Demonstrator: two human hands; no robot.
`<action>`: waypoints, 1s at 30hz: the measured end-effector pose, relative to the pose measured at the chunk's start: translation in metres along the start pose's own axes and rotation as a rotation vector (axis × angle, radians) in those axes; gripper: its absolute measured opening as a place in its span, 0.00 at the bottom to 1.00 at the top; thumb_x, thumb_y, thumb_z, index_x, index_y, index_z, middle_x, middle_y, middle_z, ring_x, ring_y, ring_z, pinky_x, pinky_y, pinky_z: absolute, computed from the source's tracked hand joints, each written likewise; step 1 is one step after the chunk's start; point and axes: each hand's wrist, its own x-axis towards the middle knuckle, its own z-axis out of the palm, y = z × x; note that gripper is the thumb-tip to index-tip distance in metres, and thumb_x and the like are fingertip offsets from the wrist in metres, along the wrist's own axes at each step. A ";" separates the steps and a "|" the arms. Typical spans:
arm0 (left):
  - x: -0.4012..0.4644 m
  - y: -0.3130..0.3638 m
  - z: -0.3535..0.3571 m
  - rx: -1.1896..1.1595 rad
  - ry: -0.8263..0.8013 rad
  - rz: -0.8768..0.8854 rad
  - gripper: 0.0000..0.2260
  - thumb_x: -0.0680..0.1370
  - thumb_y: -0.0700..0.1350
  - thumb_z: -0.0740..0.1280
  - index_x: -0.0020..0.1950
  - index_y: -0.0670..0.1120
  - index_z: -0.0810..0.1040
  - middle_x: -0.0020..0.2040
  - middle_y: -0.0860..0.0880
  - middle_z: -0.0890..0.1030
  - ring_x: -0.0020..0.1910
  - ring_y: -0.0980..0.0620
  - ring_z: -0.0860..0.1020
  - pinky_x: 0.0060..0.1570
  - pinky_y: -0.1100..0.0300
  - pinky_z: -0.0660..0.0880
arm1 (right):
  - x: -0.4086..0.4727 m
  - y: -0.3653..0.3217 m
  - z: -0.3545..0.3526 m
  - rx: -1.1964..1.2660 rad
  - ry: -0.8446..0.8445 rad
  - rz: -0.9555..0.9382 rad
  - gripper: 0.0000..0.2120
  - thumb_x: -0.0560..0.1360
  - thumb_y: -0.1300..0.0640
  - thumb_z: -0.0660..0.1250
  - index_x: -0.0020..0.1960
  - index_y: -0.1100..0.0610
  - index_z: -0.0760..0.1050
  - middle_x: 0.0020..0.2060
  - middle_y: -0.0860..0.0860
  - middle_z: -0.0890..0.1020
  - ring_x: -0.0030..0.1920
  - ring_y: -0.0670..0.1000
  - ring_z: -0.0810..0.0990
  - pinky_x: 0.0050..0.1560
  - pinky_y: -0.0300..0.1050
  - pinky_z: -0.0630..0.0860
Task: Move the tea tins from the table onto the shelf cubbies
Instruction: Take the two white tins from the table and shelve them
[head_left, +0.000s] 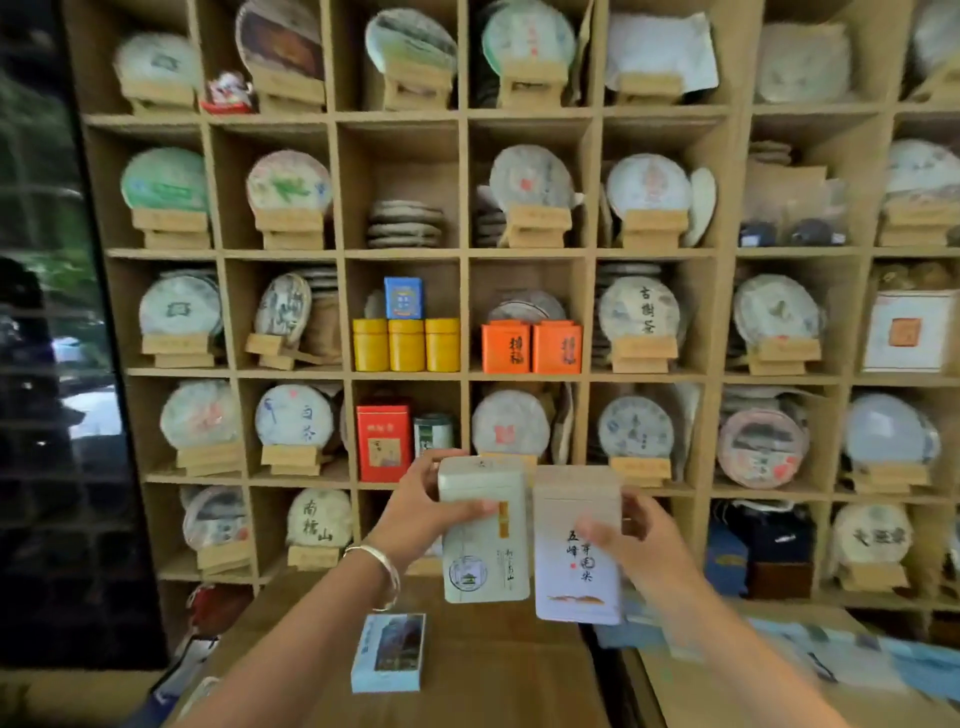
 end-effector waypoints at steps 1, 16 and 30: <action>0.013 0.002 -0.012 0.010 0.030 0.015 0.28 0.62 0.39 0.81 0.58 0.51 0.75 0.50 0.48 0.84 0.48 0.49 0.83 0.42 0.55 0.81 | 0.020 0.000 0.010 0.005 -0.025 -0.018 0.31 0.56 0.44 0.81 0.55 0.47 0.74 0.45 0.39 0.85 0.43 0.41 0.84 0.35 0.34 0.79; 0.208 0.078 -0.131 0.025 0.216 0.125 0.36 0.57 0.50 0.82 0.61 0.45 0.73 0.47 0.47 0.85 0.45 0.47 0.84 0.37 0.59 0.80 | 0.257 -0.065 0.120 0.103 -0.194 -0.187 0.24 0.67 0.52 0.77 0.59 0.53 0.74 0.51 0.52 0.83 0.47 0.51 0.84 0.45 0.48 0.81; 0.382 0.190 -0.256 0.027 0.135 0.210 0.26 0.67 0.46 0.78 0.60 0.37 0.76 0.50 0.41 0.84 0.48 0.43 0.83 0.50 0.47 0.80 | 0.431 -0.197 0.239 0.082 -0.042 -0.334 0.10 0.72 0.50 0.73 0.47 0.54 0.77 0.43 0.51 0.86 0.36 0.45 0.85 0.31 0.38 0.78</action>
